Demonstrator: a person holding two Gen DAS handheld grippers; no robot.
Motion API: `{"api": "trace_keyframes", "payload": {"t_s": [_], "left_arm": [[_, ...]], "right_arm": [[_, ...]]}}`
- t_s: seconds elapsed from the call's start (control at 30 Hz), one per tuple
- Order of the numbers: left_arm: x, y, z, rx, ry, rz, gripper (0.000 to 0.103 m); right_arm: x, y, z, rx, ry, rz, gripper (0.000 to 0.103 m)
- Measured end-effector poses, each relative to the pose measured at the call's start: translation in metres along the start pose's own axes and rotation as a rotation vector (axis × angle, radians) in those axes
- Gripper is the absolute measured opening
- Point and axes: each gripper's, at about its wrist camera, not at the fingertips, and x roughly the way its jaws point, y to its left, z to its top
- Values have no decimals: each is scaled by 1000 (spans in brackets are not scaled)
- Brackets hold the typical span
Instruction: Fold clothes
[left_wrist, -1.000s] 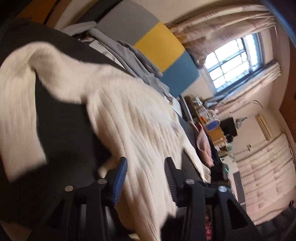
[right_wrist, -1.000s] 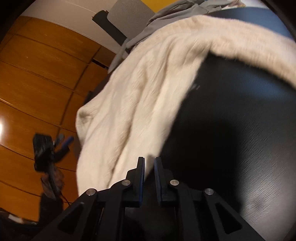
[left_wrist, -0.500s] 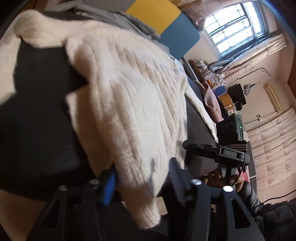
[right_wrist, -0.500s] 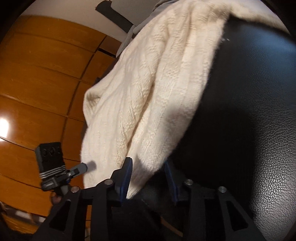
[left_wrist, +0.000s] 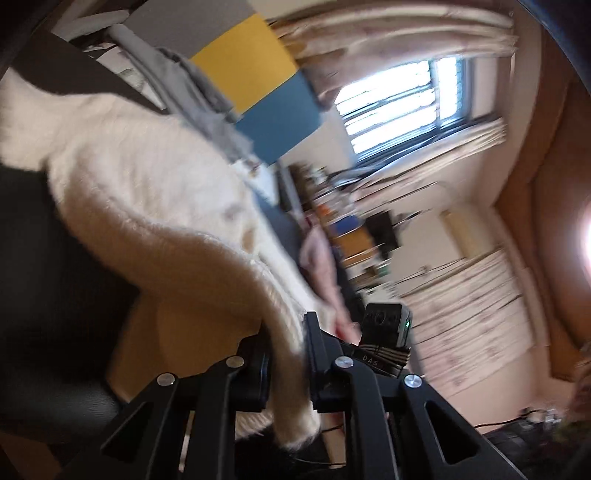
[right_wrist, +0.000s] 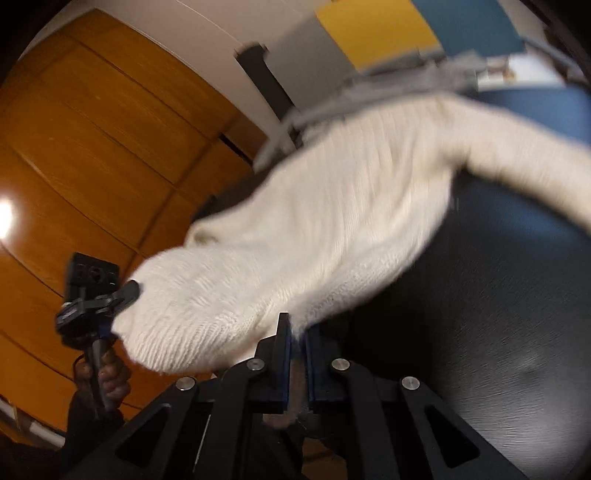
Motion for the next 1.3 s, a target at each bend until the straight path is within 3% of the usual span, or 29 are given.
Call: {"api": "trace_keyframes", "payload": {"t_s": [0.1,0.17,0.2,0.27,0.33,0.4,0.43,0.5,0.6,0.7,0.77,0.87,0.97,1.03,1.1,1.23,1.3], "left_arm": [[-11,7,-1,-29,-28,-19,12],[-16,23,-9,-66,-25,22,11],[-15,35,-17,-81,-8,84,11],[-11,59,-35,-109,57,204,11],[-3,78,-54,-158,126,240,12],[2,93,-72,-193,199,298,19],[-3,98,-74,-214,196,300,21],[-13,105,-77,-258,185,298,21],[-38,102,-70,-276,81,286,21],[-39,84,-46,-208,1,286,22],[-28,72,-38,-172,-4,273,23],[-6,72,-22,-170,-15,342,23],[-15,92,-12,-267,-93,405,22],[-23,100,-14,-286,-132,460,22],[-28,107,-23,-299,-136,477,24],[-24,129,-51,-364,-123,462,24],[-11,130,-63,-379,-102,414,25]], "right_arm": [[-49,11,12,-50,-82,-21,7],[-66,16,20,-79,-115,-78,7],[-72,13,22,-90,-109,-125,7],[-83,-3,22,-97,-71,-238,7],[-82,-28,13,-43,11,-308,12],[-79,-49,5,3,75,-377,12],[-83,-59,-1,25,85,-393,13],[-85,-67,-6,47,77,-402,14],[-78,-66,-7,21,51,-409,14],[-60,-63,-8,-6,45,-388,14],[-37,-62,-2,-16,61,-347,14],[6,-60,4,-54,108,-352,14],[34,-60,-2,-113,175,-434,14],[45,-67,-13,-139,226,-507,13],[39,-74,-22,-158,211,-523,12],[20,-93,-22,-88,182,-566,11],[16,-98,-20,-70,180,-604,11]]}}
